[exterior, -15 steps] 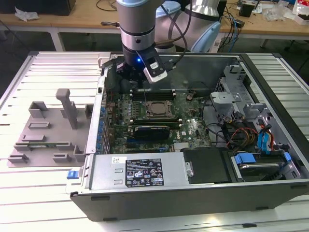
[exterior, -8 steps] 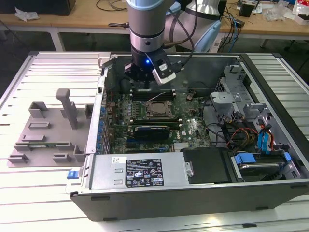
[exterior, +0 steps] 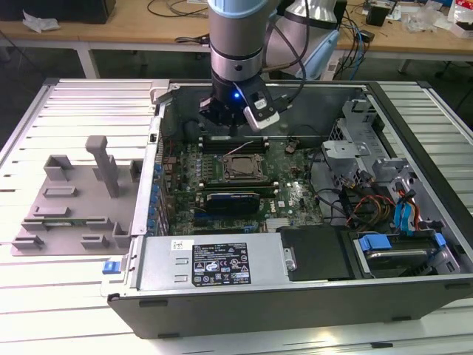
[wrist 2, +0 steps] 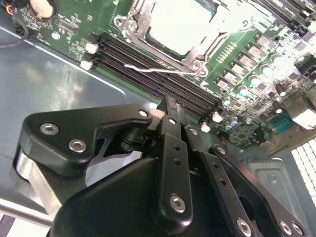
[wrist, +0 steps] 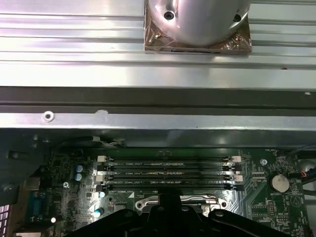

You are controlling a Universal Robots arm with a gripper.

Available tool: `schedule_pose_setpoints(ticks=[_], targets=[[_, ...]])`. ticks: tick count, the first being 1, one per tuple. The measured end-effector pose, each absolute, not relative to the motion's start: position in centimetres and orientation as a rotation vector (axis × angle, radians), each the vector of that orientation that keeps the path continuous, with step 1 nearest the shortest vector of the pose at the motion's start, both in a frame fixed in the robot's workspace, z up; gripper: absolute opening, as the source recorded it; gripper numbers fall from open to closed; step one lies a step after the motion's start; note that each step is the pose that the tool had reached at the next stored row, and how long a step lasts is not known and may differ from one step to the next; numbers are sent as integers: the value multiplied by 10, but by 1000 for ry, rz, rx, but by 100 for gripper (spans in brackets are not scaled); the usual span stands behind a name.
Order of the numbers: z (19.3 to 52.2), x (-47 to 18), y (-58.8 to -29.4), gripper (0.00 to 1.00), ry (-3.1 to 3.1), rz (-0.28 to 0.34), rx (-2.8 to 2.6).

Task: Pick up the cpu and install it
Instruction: 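Install the first cpu locking lever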

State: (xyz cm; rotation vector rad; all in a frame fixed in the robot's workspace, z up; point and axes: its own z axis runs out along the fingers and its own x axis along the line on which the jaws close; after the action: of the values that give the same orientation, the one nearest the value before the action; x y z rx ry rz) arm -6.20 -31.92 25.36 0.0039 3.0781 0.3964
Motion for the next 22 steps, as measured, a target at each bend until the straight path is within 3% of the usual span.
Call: schedule_pose_setpoints(ticks=[22], targets=[[241,-56,-319,11,3079,396,21]])
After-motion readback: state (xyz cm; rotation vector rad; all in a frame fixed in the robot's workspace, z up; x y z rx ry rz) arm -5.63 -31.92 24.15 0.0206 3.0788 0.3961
